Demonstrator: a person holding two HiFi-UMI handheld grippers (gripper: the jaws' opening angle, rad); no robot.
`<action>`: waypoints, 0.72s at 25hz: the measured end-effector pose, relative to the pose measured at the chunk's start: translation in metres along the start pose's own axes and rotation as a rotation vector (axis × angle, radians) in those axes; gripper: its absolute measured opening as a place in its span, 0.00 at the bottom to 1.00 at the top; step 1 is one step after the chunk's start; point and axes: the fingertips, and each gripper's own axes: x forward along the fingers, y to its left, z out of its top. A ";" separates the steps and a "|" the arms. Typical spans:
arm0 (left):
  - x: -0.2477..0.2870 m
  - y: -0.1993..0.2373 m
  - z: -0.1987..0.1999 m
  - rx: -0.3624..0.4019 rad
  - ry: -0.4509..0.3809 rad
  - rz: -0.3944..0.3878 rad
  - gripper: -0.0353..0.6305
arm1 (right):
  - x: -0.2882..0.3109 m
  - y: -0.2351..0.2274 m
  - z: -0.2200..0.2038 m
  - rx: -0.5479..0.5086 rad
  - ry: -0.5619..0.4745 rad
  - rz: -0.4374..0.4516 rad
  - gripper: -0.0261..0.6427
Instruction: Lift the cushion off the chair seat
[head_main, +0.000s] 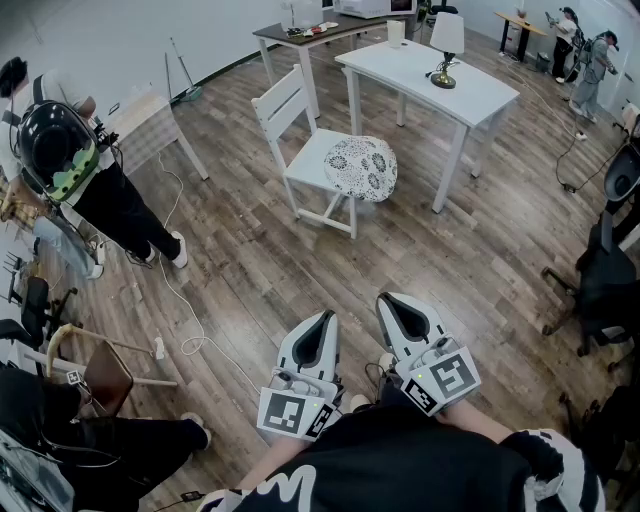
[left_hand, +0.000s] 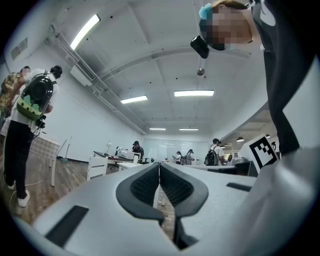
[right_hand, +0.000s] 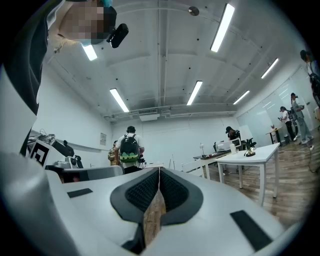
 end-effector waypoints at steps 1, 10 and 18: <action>-0.003 0.000 0.000 -0.001 -0.001 -0.001 0.06 | -0.001 0.003 -0.001 0.001 0.001 0.000 0.08; -0.012 0.001 0.006 -0.003 -0.009 -0.013 0.06 | -0.002 0.014 -0.001 -0.003 0.008 -0.007 0.08; -0.017 -0.001 0.011 -0.003 -0.017 -0.021 0.06 | -0.004 0.019 0.003 -0.008 0.005 -0.013 0.08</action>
